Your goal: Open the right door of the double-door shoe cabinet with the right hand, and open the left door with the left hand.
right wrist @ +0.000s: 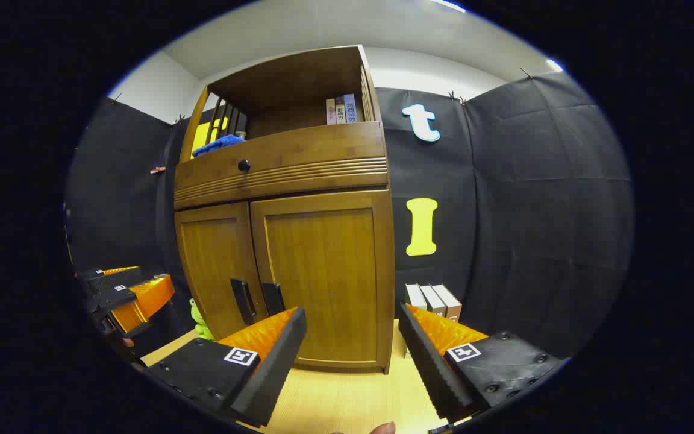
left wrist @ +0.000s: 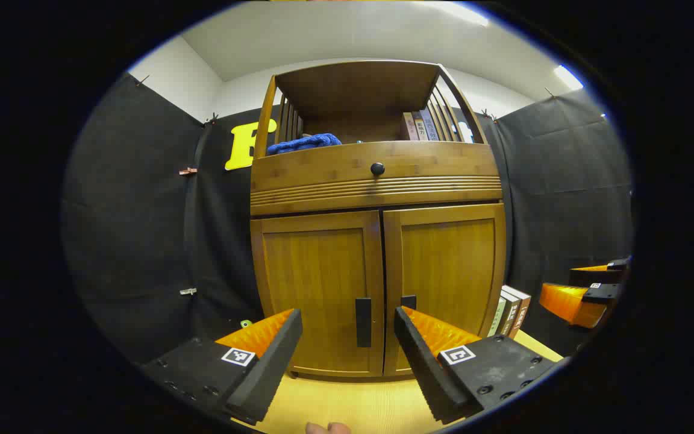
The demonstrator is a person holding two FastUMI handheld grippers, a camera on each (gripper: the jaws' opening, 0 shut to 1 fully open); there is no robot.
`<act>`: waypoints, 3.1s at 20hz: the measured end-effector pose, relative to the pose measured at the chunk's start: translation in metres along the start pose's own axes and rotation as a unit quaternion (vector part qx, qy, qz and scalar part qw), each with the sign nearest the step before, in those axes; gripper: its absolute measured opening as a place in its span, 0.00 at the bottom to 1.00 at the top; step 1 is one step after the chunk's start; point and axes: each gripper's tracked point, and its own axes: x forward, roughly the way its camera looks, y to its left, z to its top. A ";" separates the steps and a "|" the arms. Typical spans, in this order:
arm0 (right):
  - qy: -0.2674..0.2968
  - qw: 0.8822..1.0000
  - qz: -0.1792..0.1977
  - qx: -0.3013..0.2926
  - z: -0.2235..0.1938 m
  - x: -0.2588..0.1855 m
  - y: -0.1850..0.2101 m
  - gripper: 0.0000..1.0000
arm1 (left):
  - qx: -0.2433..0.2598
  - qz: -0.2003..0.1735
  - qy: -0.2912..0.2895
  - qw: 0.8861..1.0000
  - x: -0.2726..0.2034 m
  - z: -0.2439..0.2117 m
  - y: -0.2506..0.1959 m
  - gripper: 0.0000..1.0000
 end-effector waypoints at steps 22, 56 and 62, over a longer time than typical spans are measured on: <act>-0.051 0.997 -0.046 -0.022 0.008 -0.024 0.086 0.98 | -0.020 -0.066 -0.043 0.997 0.011 0.000 0.037 0.96; 0.071 0.997 -0.032 0.011 -0.132 0.216 0.152 0.35 | -0.039 -0.021 0.015 0.999 0.027 -0.058 0.112 0.96; 0.081 0.997 -0.001 0.003 -0.132 0.194 0.151 0.22 | -0.040 -0.025 0.009 0.999 0.027 -0.049 0.117 0.96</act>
